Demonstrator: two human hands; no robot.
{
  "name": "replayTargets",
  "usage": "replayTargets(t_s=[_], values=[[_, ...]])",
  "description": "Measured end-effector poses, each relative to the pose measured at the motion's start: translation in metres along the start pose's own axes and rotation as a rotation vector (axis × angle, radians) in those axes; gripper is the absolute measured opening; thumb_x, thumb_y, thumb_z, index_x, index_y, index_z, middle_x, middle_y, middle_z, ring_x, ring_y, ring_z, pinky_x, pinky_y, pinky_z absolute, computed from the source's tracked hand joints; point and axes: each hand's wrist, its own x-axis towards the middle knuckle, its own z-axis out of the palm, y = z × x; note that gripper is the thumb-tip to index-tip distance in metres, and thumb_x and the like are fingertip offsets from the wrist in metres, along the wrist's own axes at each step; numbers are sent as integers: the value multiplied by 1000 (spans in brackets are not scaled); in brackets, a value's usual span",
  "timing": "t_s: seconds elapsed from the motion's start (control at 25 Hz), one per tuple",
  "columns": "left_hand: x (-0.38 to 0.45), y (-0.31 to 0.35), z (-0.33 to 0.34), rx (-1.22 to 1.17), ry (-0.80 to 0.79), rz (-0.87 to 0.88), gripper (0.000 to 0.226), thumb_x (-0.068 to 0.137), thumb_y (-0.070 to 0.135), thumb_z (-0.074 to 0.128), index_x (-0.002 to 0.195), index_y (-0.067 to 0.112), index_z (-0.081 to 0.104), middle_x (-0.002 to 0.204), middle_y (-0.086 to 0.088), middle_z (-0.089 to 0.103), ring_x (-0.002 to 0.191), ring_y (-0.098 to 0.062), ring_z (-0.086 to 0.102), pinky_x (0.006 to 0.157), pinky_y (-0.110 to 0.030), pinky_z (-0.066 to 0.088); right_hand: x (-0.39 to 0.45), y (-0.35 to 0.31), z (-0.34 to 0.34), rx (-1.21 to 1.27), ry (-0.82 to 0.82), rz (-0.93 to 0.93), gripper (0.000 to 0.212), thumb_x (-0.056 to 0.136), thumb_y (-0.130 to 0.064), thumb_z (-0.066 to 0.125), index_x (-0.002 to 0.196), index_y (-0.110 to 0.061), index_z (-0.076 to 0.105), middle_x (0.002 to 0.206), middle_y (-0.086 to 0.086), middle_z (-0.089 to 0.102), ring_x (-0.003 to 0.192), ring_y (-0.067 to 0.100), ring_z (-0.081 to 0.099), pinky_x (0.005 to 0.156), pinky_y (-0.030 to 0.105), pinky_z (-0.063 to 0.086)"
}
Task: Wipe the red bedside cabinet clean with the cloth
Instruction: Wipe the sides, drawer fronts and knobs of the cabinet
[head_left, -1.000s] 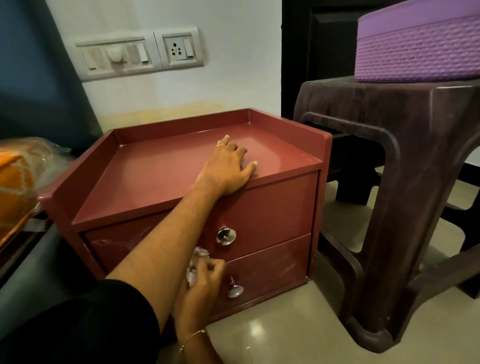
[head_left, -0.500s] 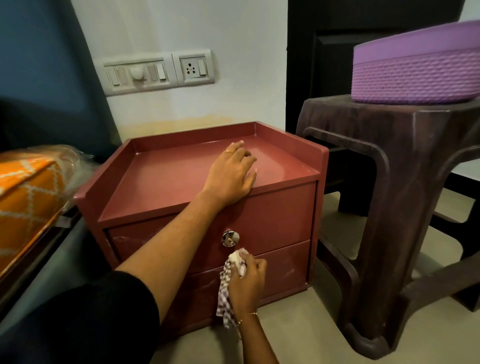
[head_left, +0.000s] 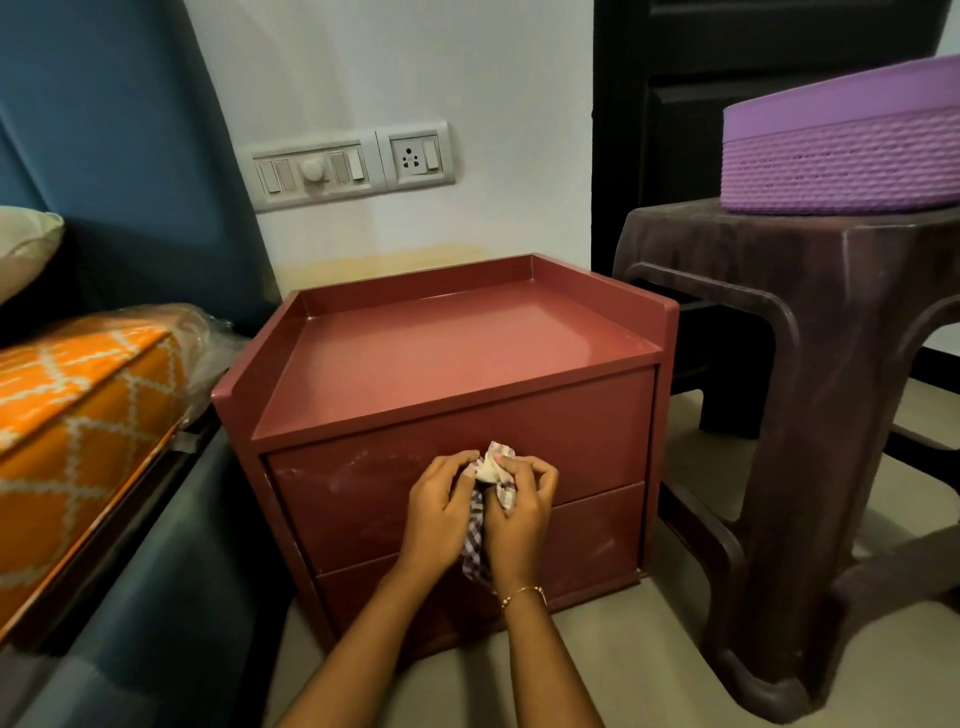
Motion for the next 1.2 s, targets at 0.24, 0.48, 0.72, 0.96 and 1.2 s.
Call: replayTargets(t_s=[0.24, 0.48, 0.72, 0.96, 1.2], values=[[-12, -10, 3, -30, -171, -169, 44, 89, -10, 44, 129, 5, 51, 125, -8, 57, 104, -11, 56, 85, -3, 43, 1, 0, -19, -26, -37, 71, 19, 78, 5, 67, 97, 3, 66, 99, 4, 48, 87, 20, 59, 73, -7, 36], [-13, -13, 1, -94, -202, -249, 59, 83, -19, 38, 134, 9, 46, 130, -3, 54, 112, -10, 53, 93, -15, 46, 6, -5, -10, -13, -43, 71, 14, 80, -1, 68, 93, 3, 65, 94, 5, 48, 78, 19, 53, 65, -6, 34], [-22, -7, 1, -264, -252, -390, 61, 86, -18, 37, 137, 14, 41, 123, 0, 54, 100, -14, 58, 68, -11, 52, -5, -11, -14, -43, 71, 106, 25, 82, 0, 66, 106, -4, 69, 101, 8, 58, 89, 19, 60, 71, 4, 37], [-22, -12, 1, -248, -231, -396, 54, 88, -9, 40, 121, 30, 56, 94, -14, 66, 79, -24, 51, 76, -38, 43, 15, -34, -10, -184, -157, 7, 25, 85, -10, 58, 103, -19, 72, 104, -2, 57, 92, 24, 57, 76, 22, 43], [-19, -1, 2, -247, -152, -403, 46, 86, -14, 36, 117, 11, 59, 96, -3, 66, 84, -12, 60, 71, -9, 49, 38, -69, -16, -766, -386, -222, 30, 89, -19, 43, 101, -11, 69, 114, 4, 53, 102, 29, 48, 79, 38, 42]])
